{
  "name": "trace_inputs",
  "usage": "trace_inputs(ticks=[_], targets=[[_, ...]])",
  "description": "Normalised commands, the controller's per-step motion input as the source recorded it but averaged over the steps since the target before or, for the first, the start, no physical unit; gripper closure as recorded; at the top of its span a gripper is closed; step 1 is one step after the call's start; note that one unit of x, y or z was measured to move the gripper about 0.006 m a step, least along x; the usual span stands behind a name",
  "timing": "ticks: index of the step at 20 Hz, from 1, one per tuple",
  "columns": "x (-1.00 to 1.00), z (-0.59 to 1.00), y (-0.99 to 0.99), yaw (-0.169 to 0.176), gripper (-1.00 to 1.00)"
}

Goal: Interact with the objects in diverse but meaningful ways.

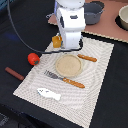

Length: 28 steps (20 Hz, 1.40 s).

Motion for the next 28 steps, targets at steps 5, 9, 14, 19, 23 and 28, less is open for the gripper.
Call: trace_inputs(ticks=[5, 9, 14, 19, 23, 28], targets=[[-0.76, -0.09, 0.12, 0.000, 1.00], [-0.75, -0.09, 0.13, 0.000, 1.00], [-0.75, -0.09, 0.14, 0.000, 1.00], [-0.75, -0.09, 0.14, 0.000, 1.00], [-0.76, -0.09, 0.14, 0.000, 1.00], [-0.81, -0.13, 0.11, 0.000, 1.00]])
